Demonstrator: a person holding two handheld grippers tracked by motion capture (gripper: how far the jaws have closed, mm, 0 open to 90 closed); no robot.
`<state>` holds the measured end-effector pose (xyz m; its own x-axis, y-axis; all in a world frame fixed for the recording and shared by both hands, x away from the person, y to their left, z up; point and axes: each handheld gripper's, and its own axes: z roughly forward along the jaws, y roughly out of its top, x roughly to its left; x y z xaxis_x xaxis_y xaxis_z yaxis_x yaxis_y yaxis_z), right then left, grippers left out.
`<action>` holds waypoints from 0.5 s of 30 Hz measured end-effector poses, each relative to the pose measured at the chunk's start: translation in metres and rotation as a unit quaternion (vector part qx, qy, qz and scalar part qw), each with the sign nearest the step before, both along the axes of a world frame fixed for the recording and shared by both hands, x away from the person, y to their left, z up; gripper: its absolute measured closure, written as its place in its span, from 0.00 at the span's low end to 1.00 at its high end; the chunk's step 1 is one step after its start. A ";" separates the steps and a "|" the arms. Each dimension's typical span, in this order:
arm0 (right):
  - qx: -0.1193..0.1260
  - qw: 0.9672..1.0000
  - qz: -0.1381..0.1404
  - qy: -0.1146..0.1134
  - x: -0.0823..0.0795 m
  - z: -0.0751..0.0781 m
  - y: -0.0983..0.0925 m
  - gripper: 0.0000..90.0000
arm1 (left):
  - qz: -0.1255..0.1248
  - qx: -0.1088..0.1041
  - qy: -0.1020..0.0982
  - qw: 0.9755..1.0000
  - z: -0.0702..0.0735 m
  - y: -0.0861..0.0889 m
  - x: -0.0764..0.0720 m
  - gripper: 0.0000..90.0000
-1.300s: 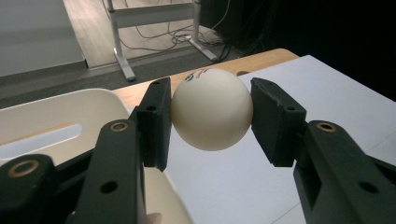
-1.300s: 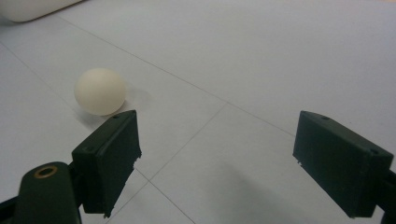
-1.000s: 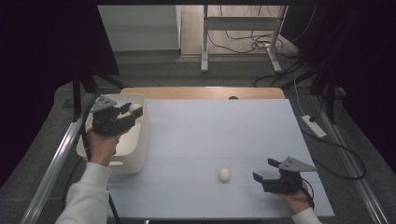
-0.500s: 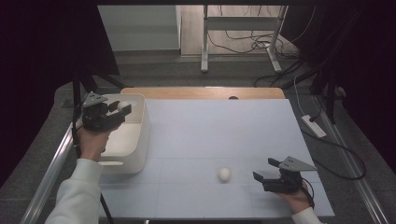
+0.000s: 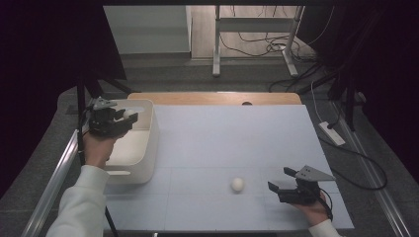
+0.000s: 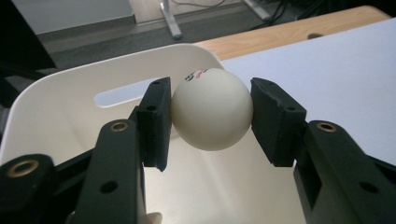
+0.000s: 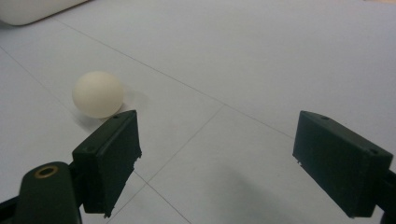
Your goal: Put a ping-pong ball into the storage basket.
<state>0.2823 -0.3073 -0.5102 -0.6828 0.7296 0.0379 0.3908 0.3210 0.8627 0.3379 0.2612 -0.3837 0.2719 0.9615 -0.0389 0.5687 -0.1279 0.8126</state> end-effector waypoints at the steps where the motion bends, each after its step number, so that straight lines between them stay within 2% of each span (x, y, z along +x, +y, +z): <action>1: 0.000 1.000 0.000 0.000 0.000 0.000 0.000 0.16 | 0.000 0.004 0.003 1.000 0.000 0.000 0.000 0.57; 8: 0.001 1.000 0.001 0.001 0.000 0.000 0.000 0.16 | 0.000 0.011 0.025 1.000 -0.003 -0.001 0.004 0.57; 11: 0.000 1.000 0.001 0.001 0.000 -0.001 0.000 0.16 | 0.001 0.031 0.040 0.999 -0.006 -0.003 0.005 0.57; 15: -0.001 1.000 -0.001 0.002 0.000 -0.001 0.000 0.16 | -0.001 0.038 0.058 0.998 -0.008 -0.003 0.007 0.57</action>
<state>0.2825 -0.3073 -0.5108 -0.6811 0.7312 0.0383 0.3941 0.3221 0.8608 0.3449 0.2582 -0.3922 0.2709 0.9626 0.0022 0.6588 -0.1871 0.7287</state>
